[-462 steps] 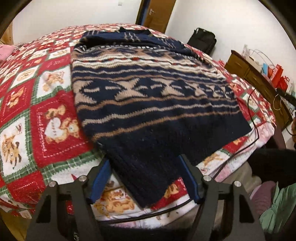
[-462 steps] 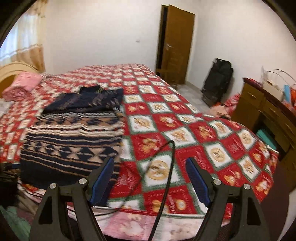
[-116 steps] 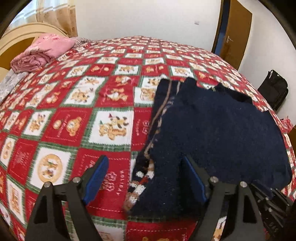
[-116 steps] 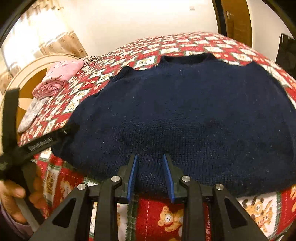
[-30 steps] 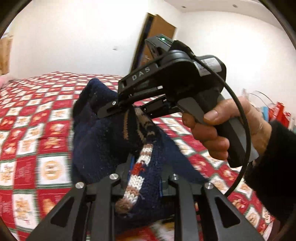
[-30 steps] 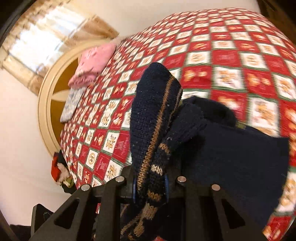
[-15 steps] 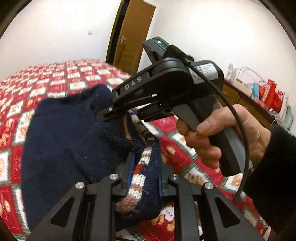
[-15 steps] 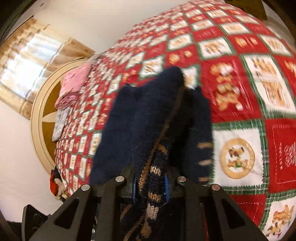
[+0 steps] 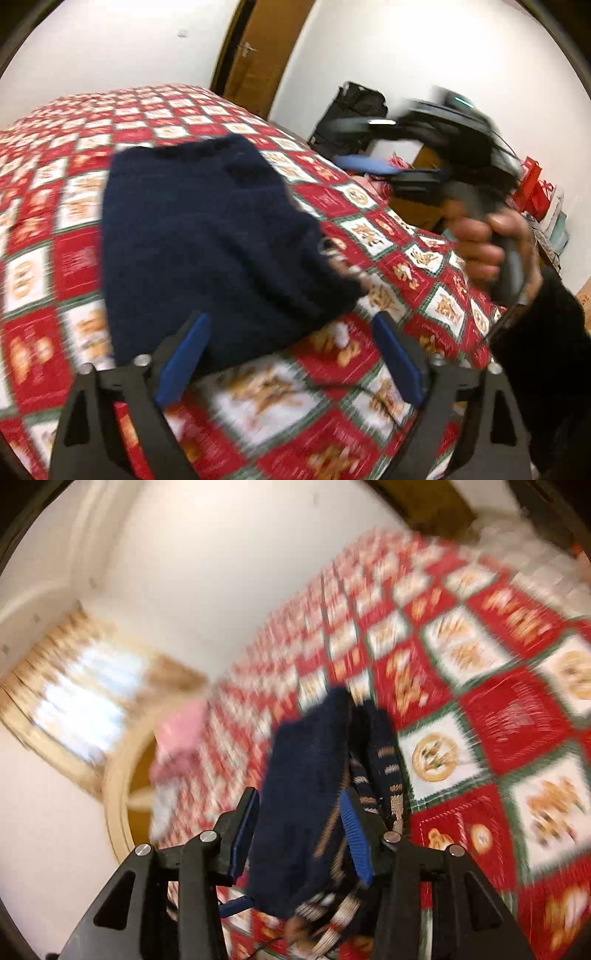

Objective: Fold small clothes
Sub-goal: 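Lift the striped sleeve edge with the right tool and fold it over the sweater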

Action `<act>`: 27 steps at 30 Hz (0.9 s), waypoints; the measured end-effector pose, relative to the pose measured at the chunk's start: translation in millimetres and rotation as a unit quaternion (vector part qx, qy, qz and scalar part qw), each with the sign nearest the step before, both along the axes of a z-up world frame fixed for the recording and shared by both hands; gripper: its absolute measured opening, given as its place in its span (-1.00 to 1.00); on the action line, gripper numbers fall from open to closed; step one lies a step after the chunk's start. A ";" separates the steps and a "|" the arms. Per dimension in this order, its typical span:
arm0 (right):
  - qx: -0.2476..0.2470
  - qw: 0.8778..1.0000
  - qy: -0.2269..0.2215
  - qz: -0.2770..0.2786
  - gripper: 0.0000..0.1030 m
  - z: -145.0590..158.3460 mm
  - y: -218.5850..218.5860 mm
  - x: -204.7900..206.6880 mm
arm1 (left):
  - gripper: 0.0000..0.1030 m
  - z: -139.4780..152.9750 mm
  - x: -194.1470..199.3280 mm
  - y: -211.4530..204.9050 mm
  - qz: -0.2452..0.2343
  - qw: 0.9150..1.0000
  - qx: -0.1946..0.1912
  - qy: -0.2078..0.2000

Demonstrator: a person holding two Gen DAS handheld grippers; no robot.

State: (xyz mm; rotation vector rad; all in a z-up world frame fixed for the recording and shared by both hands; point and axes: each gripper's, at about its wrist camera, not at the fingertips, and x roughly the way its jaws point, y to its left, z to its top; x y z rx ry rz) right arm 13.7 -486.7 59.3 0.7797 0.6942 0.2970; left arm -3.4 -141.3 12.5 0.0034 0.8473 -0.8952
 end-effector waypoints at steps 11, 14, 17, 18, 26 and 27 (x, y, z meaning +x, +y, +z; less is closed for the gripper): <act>0.035 0.975 -0.192 -0.111 -0.08 132.8 -2.5 -203.9 | 0.81 8.3 10.1 72.9 0.097 0.995 0.000 -0.004; 0.041 0.979 -0.194 -0.047 0.29 156.0 17.8 -226.4 | 0.81 6.5 9.9 79.2 0.103 0.995 0.012 -0.007; -0.078 0.991 -0.105 0.010 0.46 146.0 60.1 -218.5 | 0.81 3.5 13.2 73.3 0.109 0.993 0.040 -0.029; -0.123 0.990 -0.072 0.013 0.46 132.5 77.6 -211.6 | 0.81 0.9 16.0 69.3 0.115 0.991 0.055 -0.039; -0.276 0.960 0.044 -0.033 0.45 -5.0 154.0 -116.9 | 0.81 -19.7 38.1 59.1 0.124 0.988 0.085 -0.031; -0.294 0.954 0.036 -0.046 0.45 -6.3 153.6 -108.0 | 0.81 -20.1 40.6 57.7 0.128 0.987 0.087 -0.036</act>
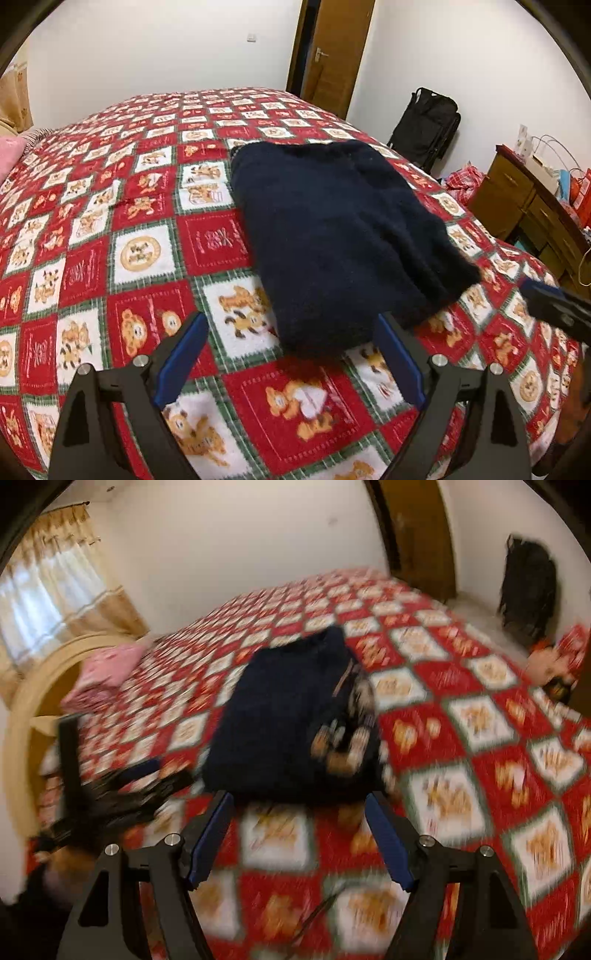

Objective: Fold small clothes
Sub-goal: 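Lift the striped sleeve edge with the right tool and fold it over the sweater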

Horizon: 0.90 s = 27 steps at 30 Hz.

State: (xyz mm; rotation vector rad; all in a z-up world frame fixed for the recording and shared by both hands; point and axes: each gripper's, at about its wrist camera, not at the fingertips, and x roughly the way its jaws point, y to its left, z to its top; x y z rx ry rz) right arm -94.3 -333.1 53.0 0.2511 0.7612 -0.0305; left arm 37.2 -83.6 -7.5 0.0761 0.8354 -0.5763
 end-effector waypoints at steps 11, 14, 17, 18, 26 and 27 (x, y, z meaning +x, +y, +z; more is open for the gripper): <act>-0.061 0.986 0.077 -0.136 0.45 -64.8 -58.1 53.6 | 0.81 -36.8 41.1 -30.3 0.023 0.999 0.020 0.032; 0.033 0.988 0.071 -0.135 0.45 -83.1 -81.6 48.1 | 0.87 -50.5 43.8 -23.4 0.028 0.998 -0.001 0.051; 0.009 0.989 0.076 -0.125 0.45 -80.7 -79.5 52.7 | 0.95 -53.5 46.5 -14.8 0.026 0.997 -0.015 0.068; 0.017 0.989 0.080 -0.124 0.45 -80.6 -82.0 52.9 | 0.95 -52.4 46.5 -12.9 0.023 0.997 -0.017 0.073; 0.088 0.990 0.013 -0.113 0.45 -34.2 -91.9 33.3 | 0.92 -6.3 47.2 1.8 0.030 0.998 -0.022 0.045; 0.079 0.991 -0.003 -0.110 0.45 -23.9 -87.6 34.7 | 0.92 -0.6 49.7 -3.0 0.036 0.999 -0.006 0.031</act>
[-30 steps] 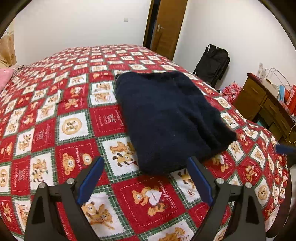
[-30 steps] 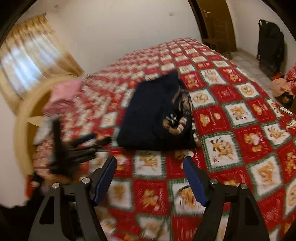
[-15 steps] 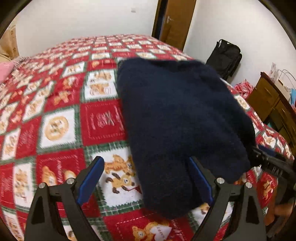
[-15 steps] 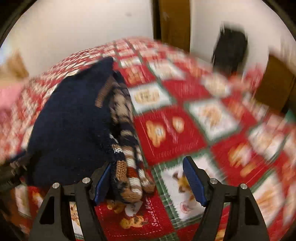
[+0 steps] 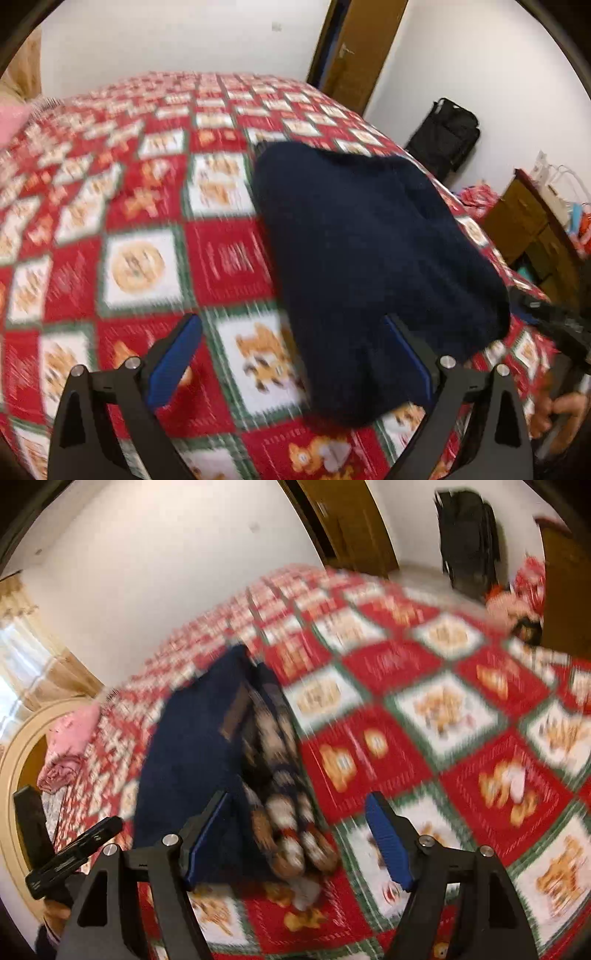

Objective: Fold small clothes
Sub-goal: 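Lift the striped sleeve edge with the right tool and fold it over the sweater, then grasp the folded sweater with the left tool while the right tool holds the sleeve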

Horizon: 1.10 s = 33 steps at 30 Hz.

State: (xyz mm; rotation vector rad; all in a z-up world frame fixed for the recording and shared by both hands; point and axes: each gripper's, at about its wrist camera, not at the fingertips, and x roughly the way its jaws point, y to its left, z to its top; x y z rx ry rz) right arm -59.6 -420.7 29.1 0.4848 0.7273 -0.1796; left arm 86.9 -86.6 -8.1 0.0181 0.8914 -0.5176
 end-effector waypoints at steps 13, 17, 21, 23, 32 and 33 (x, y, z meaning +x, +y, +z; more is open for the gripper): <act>-0.103 0.991 0.059 0.058 -0.62 -21.7 39.6 104.1 | 0.80 -14.4 16.5 -53.1 0.004 0.994 0.099 -0.042; -0.062 0.995 0.067 0.045 -0.53 -25.1 20.0 108.3 | 0.83 -16.2 15.9 -54.9 0.008 0.995 0.095 -0.038; -0.023 0.997 0.061 0.045 -0.32 -23.8 9.9 102.1 | 0.82 -12.8 15.5 -56.0 0.007 0.994 0.101 -0.035; 0.019 0.999 0.031 0.033 -0.31 -15.7 0.9 90.1 | 0.82 -8.6 16.1 -52.4 -0.002 0.996 0.089 -0.030; 0.045 0.999 -0.019 0.022 0.54 -6.8 -13.0 90.9 | 0.95 -6.8 50.2 -38.8 0.040 0.999 0.016 0.015; 0.048 0.998 -0.010 0.025 0.54 -12.1 -13.6 95.2 | 0.95 -12.4 54.2 -42.0 0.040 0.999 0.022 0.023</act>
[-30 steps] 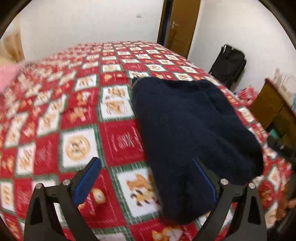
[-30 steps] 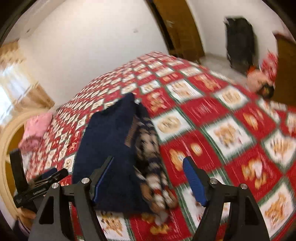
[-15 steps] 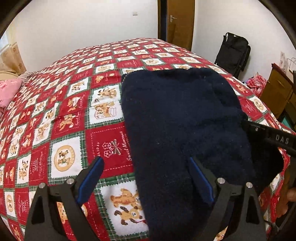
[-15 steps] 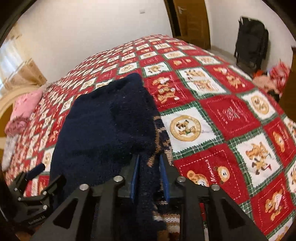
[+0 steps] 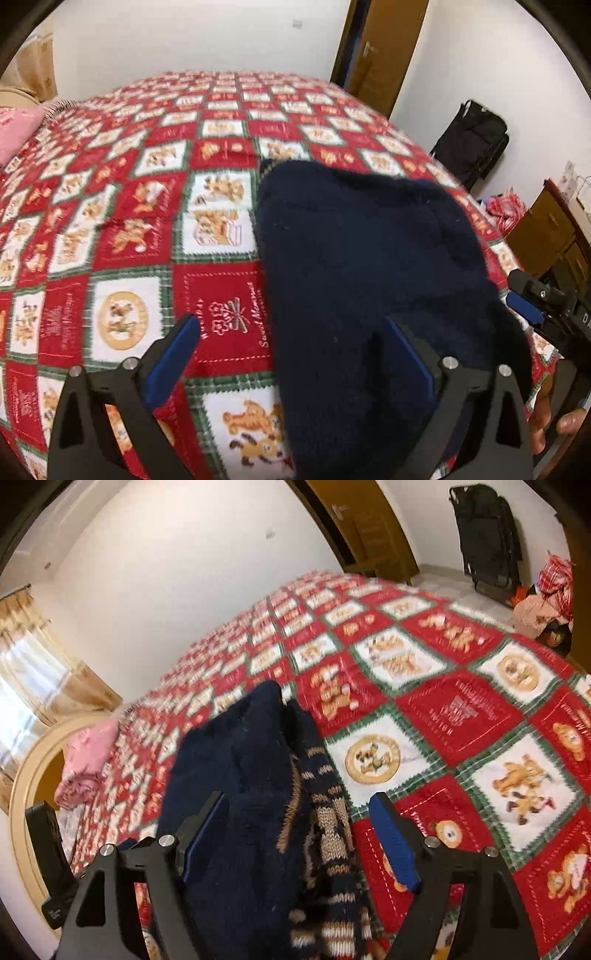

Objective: Fold small clothes
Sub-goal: 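Grasp the folded sweater with the left tool while the right tool holds the sleeve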

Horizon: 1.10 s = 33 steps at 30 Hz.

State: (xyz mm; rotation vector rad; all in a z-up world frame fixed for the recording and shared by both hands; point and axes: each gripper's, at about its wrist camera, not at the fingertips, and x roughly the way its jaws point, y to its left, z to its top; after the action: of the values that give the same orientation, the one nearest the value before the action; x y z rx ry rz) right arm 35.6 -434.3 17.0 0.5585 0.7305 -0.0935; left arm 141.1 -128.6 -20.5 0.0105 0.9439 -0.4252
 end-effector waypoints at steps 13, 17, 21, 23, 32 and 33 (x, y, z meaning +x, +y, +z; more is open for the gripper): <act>0.061 0.995 0.039 0.070 0.56 -55.9 10.6 26.1 | 0.98 -31.5 13.4 -4.8 -0.004 0.996 -0.056 0.062; 0.038 0.994 0.051 0.086 0.42 -55.3 16.0 32.2 | 0.60 -28.0 8.3 -13.7 -0.038 0.997 -0.057 0.047; 0.031 0.995 0.051 0.085 0.25 -53.2 19.3 31.0 | 0.35 -23.3 3.2 -21.1 -0.053 0.997 -0.043 0.025; 0.032 0.995 0.048 0.079 0.22 -53.7 19.2 29.3 | 0.21 -22.2 3.0 -20.5 -0.053 0.997 -0.045 0.020; -0.017 0.997 0.030 0.070 -0.09 -19.4 45.6 12.4 | -0.29 -5.3 -2.8 -13.7 -0.053 0.997 -0.048 -0.005; -0.017 0.997 0.025 0.072 -0.10 -13.9 49.0 10.3 | -0.29 -2.6 -3.9 -12.0 -0.053 0.997 -0.049 -0.006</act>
State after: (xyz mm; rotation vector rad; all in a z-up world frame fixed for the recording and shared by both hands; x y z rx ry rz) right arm 45.9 -385.3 3.1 0.4708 0.8134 0.0143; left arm 137.2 -140.6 -23.1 -0.0262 0.9123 -0.5696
